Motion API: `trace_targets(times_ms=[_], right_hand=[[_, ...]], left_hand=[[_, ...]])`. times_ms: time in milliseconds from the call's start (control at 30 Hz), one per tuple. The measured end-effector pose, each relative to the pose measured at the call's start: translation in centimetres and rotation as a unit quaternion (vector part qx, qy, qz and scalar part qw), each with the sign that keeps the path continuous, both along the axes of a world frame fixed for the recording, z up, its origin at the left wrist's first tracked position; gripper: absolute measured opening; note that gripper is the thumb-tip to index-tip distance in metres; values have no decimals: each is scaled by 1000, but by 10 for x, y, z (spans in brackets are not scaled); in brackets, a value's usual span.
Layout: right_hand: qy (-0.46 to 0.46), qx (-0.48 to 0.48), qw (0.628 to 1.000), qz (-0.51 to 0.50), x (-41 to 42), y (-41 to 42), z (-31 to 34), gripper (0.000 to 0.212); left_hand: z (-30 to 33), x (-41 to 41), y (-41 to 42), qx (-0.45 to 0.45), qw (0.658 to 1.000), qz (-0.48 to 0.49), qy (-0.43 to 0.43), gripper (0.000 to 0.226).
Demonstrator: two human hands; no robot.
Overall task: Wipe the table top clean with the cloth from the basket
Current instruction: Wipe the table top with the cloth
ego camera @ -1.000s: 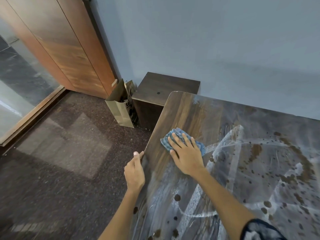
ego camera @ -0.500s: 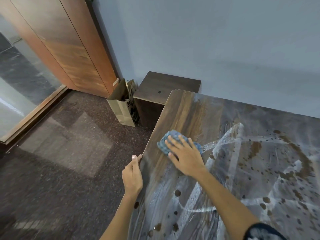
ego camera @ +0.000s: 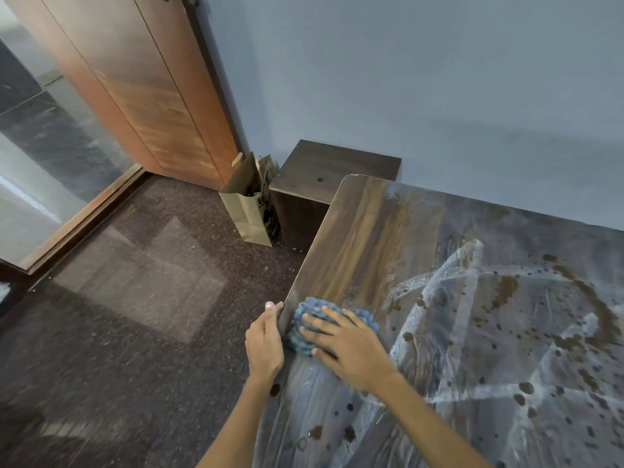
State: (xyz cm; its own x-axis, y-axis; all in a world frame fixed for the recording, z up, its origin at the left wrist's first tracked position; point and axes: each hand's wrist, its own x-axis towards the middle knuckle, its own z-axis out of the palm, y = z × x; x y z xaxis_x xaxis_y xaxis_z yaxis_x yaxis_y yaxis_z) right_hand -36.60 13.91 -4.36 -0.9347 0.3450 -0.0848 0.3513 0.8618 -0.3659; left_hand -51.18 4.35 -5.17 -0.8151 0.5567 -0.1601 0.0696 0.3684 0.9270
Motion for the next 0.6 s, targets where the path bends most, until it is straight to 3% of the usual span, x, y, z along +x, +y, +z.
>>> trace_targets(times_ms=[233,333,400,600], right_hand=[[-34,15,982,-185,-32,32,2,46],[-24,-2,988,-150,-60,11,5,46],[-18,1,995,-100,-63,-7,5,46],[-19,14,998,-51,-11,-5,-3,45]], left_hand=[[-4,-5,-11,19,998,0,-58,75],[-3,-4,-11,26,998,16,-59,70],[-2,-2,-13,31,998,28,-44,53],[2,2,-22,5,1000,20,-16,43]])
